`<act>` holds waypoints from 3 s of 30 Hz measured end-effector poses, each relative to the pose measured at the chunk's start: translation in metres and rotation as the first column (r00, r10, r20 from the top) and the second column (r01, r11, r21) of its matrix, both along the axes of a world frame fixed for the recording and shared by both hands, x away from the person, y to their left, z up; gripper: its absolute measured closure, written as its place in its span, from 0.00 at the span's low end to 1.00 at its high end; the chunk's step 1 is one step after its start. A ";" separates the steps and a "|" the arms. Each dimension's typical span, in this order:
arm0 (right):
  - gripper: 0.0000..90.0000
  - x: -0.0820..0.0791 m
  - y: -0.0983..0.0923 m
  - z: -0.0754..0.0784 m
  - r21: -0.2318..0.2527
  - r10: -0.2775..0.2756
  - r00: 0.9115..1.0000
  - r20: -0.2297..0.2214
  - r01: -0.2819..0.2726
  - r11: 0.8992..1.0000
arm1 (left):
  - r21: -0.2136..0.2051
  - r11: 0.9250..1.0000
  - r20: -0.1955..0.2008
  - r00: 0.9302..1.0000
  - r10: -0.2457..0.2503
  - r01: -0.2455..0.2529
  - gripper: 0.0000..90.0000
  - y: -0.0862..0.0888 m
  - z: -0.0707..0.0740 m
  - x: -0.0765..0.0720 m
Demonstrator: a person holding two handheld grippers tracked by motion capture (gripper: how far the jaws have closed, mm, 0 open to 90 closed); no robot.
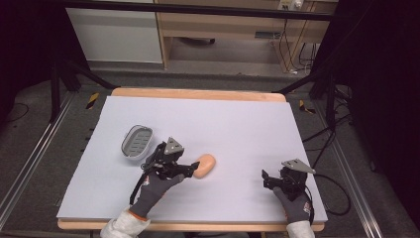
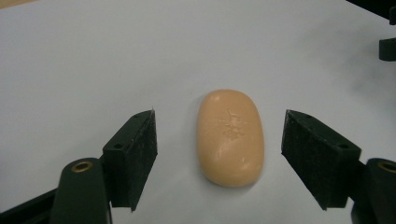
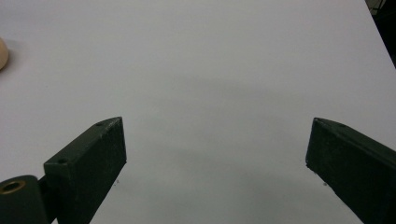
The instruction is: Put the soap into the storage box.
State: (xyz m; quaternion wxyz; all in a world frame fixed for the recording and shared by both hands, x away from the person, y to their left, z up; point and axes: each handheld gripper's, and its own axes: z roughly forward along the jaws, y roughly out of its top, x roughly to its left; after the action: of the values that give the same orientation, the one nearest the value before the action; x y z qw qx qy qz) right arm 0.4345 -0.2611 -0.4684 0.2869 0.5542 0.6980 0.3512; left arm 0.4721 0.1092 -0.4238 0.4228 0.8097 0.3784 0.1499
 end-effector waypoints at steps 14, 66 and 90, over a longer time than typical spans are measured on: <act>0.06 0.000 0.000 0.000 -0.003 0.004 1.000 -0.002 -0.004 1.000 | 0.051 0.998 -0.033 0.999 -0.025 0.027 0.27 -0.021 -0.011 0.008; 0.06 0.002 0.002 -0.002 -0.003 0.020 0.999 -0.028 -0.020 1.000 | 0.215 0.974 -0.139 0.990 -0.036 0.066 0.35 -0.055 -0.047 0.031; 0.06 0.002 0.001 -0.002 -0.003 0.015 1.000 -0.027 -0.016 1.000 | 0.155 0.986 -0.110 0.993 -0.037 0.054 0.35 -0.031 -0.015 0.019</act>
State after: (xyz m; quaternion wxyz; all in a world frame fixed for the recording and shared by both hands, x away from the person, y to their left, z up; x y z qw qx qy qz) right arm 0.4363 -0.2602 -0.4701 0.2755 0.5531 0.7066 0.3448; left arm 0.4909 0.0786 -0.4390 0.3398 0.8560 0.3687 0.1261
